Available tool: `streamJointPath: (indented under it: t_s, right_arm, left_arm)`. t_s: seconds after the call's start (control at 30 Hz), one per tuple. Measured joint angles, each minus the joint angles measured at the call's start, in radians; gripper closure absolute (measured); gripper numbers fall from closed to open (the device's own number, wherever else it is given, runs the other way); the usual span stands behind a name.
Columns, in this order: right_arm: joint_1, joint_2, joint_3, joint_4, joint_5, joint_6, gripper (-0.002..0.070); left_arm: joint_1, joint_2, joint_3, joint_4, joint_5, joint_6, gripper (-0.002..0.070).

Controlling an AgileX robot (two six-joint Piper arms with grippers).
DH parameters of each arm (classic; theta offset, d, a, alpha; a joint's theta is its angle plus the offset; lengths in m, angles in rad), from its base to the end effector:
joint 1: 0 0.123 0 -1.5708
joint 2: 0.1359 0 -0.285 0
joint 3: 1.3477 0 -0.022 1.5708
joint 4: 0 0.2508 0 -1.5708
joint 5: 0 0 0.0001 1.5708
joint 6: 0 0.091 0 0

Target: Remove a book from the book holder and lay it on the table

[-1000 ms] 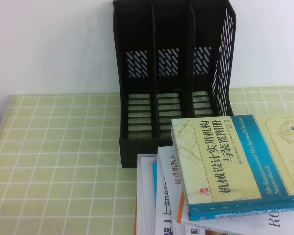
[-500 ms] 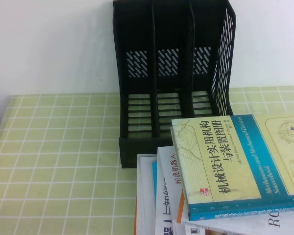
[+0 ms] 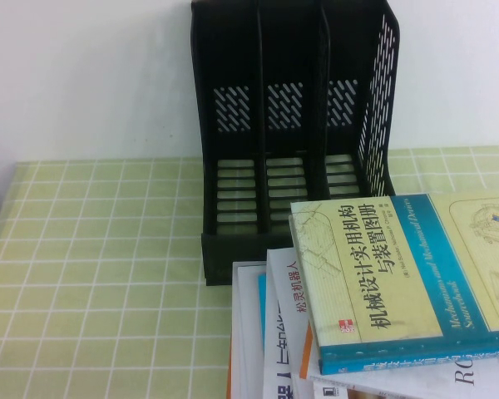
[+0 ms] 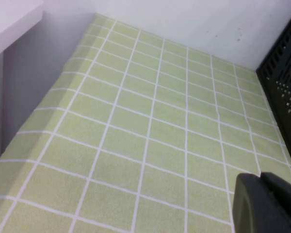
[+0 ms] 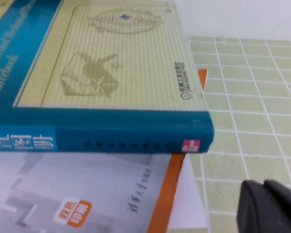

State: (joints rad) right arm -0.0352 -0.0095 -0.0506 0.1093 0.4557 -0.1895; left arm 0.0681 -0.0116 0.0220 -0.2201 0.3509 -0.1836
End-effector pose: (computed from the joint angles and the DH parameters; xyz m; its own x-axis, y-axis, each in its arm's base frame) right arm 0.0489 0.0027 0.1900 -0.2989 -0.0806 -0.9509 -0.0380 0.9966 -0.0725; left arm 0.0534 -0.0032 0.1755 -0.2444 -0.3973 -0.8845 -0.0959 0.9176 -0.3857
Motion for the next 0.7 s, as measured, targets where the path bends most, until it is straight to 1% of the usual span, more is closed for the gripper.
streamJointPath:
  t_s: [0.17, 0.33, 0.7]
  right_arm:
    - [0.0, 0.0, 0.067, 0.019, -0.044, -0.014, 0.0678]
    - [0.0, 0.0, 0.074, 0.07, -0.078, -0.014, 0.0678]
    - [0.0, 0.0, 0.074, 0.08, -0.078, -0.039, 0.0678]
  left_arm:
    - [0.0, 0.0, 0.0, 0.0, 0.0, 0.0, 0.0678]
    - [0.0, 0.0, 0.0, 0.0, 0.0, 0.0, 0.0677]
    - [0.0, 0.0, 0.0, 0.0, 0.0, 0.0, 0.0678]
